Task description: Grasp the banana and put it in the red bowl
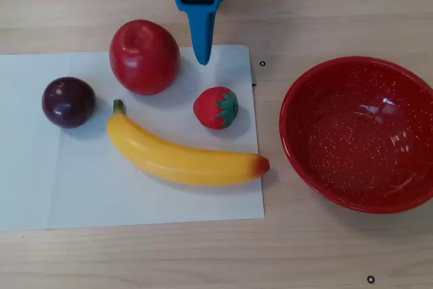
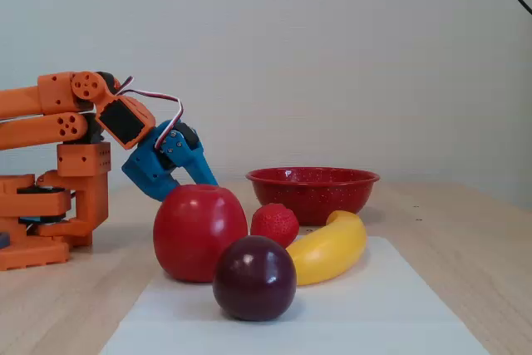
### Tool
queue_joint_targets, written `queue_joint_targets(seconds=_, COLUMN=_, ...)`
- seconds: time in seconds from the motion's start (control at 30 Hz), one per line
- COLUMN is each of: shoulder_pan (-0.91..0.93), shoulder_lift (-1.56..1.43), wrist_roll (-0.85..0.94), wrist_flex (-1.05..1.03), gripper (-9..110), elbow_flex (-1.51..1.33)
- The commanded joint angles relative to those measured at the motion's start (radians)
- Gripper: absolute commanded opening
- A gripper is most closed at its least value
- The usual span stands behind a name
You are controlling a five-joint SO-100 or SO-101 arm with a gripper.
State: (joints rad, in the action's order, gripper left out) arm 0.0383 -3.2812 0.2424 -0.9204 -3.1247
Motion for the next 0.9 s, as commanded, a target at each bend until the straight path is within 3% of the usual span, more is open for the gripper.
queue_joint_targets(seconds=0.0, shoulder_pan=0.011, shoulder_lift=-0.011, wrist_roll=-0.002, wrist_flex=-0.003, gripper=0, elbow_flex=-0.015)
queue_joint_targets(seconds=0.87, shoulder_pan=-0.002, shoulder_lift=0.038, wrist_roll=-0.005, wrist_flex=-0.043, gripper=0, elbow_flex=0.028)
